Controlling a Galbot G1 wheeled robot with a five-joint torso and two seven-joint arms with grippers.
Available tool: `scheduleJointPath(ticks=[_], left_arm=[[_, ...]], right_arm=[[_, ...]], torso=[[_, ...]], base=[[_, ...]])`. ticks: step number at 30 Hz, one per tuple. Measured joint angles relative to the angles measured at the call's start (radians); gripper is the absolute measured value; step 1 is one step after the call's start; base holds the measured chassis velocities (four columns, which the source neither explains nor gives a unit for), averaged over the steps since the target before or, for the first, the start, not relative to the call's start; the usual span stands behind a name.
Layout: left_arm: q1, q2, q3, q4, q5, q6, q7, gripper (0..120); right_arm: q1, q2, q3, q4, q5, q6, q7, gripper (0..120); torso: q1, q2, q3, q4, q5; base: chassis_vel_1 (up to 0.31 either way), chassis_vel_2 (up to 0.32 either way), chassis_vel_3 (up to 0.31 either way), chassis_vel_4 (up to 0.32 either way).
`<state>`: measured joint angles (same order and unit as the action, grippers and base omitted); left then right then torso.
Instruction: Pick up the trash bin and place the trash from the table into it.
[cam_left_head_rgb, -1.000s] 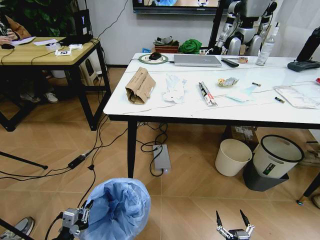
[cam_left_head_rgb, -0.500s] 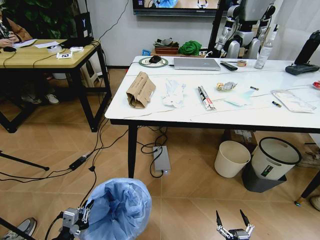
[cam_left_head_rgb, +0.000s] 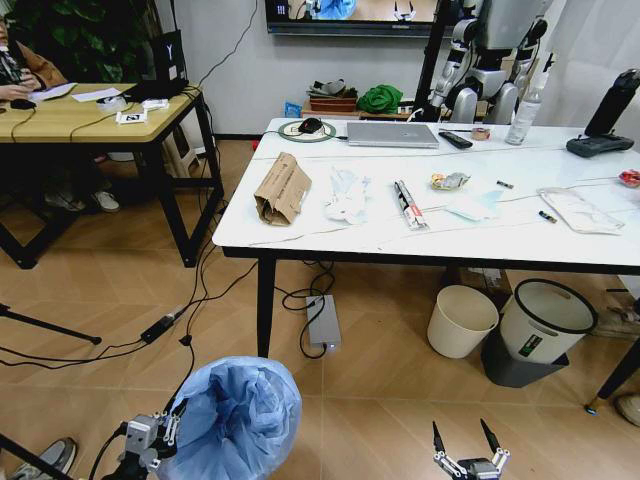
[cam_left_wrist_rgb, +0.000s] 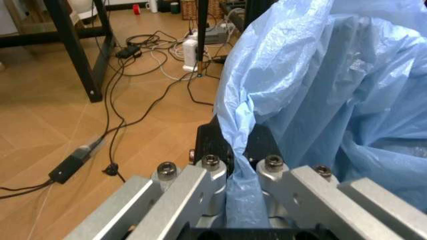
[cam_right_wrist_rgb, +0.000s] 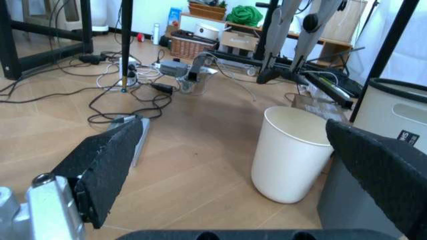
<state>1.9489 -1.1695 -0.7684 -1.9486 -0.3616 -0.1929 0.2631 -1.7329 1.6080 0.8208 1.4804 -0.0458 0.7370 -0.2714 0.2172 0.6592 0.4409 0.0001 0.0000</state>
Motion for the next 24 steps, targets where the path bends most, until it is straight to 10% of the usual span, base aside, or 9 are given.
scheduleJointPath(ticks=[24], left_arm=[[0.012, -0.005, -0.001, -0.005, -0.011, 0.007, 0.003, 0]], right_arm=[[-0.01, 0.0, -0.001, 0.01, 0.0, 0.008, -0.001, 100]], torso=[[0.041, 0.105, 0.064, 0.0, 0.0]], base=[[0.0, 0.0, 0.0, 0.0]])
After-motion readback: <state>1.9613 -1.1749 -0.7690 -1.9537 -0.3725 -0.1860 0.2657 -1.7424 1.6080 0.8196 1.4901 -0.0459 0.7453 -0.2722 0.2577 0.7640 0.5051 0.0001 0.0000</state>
